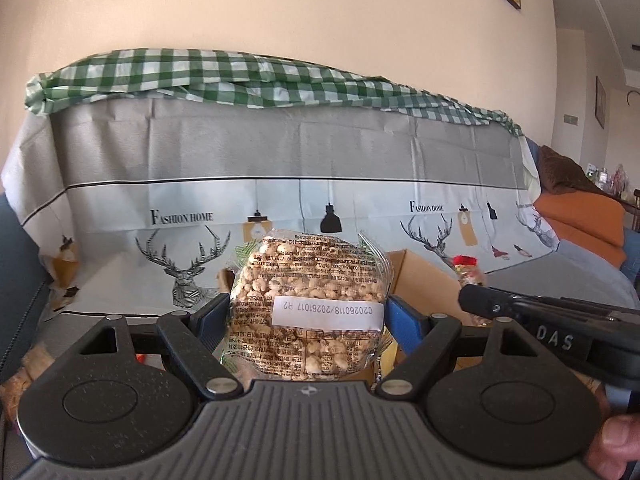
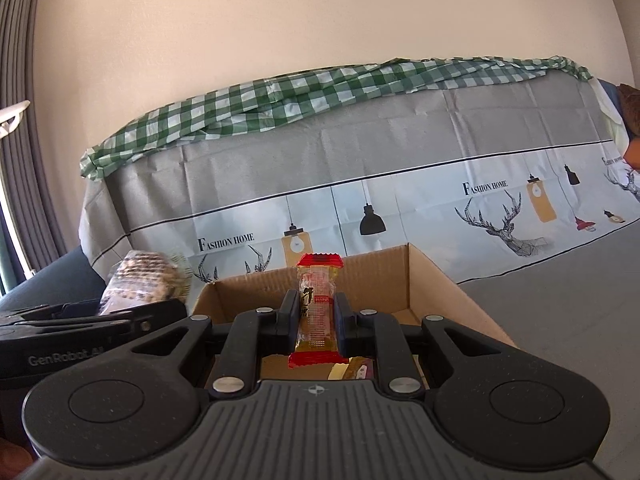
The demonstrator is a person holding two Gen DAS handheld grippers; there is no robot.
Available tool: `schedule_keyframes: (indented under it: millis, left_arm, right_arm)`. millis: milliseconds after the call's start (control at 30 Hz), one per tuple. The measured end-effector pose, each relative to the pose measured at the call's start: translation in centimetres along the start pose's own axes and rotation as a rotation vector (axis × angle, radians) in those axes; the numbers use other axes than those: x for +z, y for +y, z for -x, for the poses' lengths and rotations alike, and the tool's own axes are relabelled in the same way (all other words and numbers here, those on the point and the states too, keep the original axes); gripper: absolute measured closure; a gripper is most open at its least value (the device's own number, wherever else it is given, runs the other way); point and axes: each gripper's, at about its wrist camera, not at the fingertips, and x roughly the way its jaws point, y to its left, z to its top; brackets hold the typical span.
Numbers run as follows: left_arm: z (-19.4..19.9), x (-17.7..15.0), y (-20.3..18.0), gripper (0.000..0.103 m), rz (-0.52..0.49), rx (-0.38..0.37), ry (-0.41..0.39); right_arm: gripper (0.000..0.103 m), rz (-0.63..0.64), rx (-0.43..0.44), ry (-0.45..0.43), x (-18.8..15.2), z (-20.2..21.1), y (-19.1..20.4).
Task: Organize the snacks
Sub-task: 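Carry both snacks over the box and open both grippers to drop them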
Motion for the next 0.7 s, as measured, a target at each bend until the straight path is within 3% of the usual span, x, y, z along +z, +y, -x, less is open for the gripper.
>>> schedule_keyframes:
  millis: [367,700]
  left_arm:
    - [-1.6,0.2,0.5,0.017,0.071,-0.006,0.023]
    - [-1.8,0.0,0.4,0.017,0.068,-0.012,0.024]
  right_arm:
    - [0.085,-0.004,-0.036,-0.024,-0.2,-0.3,0.2]
    - [0.085,-0.003,-0.045,-0.032,-0.3,-0.2,0.4]
